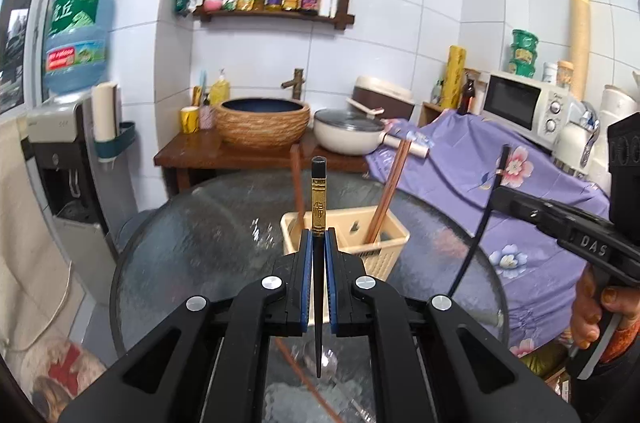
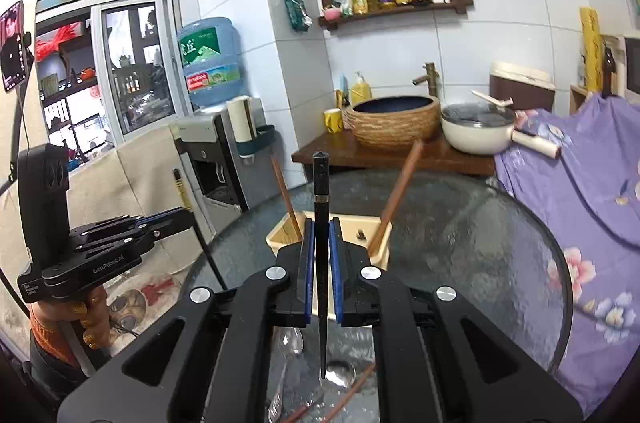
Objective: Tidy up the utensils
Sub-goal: 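Carry both chopsticks up over the beige holder and lower them in, then open both tools to release the chopsticks into the holder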
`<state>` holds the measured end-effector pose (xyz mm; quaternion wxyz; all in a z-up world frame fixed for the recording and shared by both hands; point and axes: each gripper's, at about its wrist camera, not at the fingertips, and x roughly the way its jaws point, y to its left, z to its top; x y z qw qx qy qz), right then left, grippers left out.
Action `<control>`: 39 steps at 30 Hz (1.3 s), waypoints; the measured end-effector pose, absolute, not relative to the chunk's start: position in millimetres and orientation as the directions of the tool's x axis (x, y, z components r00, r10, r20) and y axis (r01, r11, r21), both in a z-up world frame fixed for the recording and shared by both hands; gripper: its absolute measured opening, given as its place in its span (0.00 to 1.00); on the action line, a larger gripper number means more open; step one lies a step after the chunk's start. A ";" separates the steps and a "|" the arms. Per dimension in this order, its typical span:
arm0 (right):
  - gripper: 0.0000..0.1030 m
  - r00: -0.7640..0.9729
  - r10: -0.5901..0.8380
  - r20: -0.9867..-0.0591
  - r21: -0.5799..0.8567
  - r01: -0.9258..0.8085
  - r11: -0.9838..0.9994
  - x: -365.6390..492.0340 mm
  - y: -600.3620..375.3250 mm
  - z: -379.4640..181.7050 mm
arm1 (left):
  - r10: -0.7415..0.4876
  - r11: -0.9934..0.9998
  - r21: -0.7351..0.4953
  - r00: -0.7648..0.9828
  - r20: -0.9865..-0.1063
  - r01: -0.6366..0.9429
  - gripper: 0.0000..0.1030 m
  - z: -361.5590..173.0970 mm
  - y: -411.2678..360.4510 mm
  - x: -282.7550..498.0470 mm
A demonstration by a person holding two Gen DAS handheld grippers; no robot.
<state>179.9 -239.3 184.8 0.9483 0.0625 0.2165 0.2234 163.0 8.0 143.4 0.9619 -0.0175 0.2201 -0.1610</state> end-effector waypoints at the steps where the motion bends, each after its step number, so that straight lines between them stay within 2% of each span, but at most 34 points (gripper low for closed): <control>1: 0.08 0.808 0.454 -0.376 0.212 -0.402 0.891 183.2 -237.6 192.5 | -0.323 0.946 -0.102 0.854 -0.408 0.309 0.06 152.3 6.1 166.1; 6: 0.08 0.821 0.463 -0.334 0.222 -0.409 0.885 204.4 -232.4 234.1 | -0.338 0.941 -0.107 0.868 -0.365 0.322 0.06 193.8 -2.8 185.2; 9: 0.08 0.853 0.434 -0.289 0.195 -0.391 0.899 219.0 -227.8 265.1 | -0.340 0.940 -0.120 0.881 -0.329 0.318 0.06 223.3 -9.2 202.8; 14: 0.08 0.895 0.367 -0.253 0.168 -0.333 0.928 243.9 -221.7 284.2 | -0.308 0.951 -0.123 0.902 -0.301 0.283 0.06 242.4 -17.4 230.0; 17: 0.08 0.907 0.333 -0.257 0.148 -0.304 0.941 258.8 -216.5 270.5 | -0.266 0.964 -0.113 0.909 -0.320 0.243 0.06 231.0 -23.6 247.2; 27: 0.08 0.866 0.319 -0.385 0.201 -0.259 0.945 289.5 -211.5 183.0 | -0.225 0.974 -0.113 0.866 -0.446 0.195 0.06 151.1 -28.2 273.7; 35: 0.08 0.851 0.314 -0.421 0.211 -0.245 0.946 294.0 -213.4 151.7 | -0.228 0.974 -0.117 0.827 -0.513 0.196 0.06 109.0 -29.6 276.9; 39: 0.08 0.850 0.307 -0.428 0.211 -0.236 0.949 295.1 -214.9 142.6 | -0.215 0.976 -0.103 0.826 -0.521 0.190 0.06 101.5 -28.8 277.3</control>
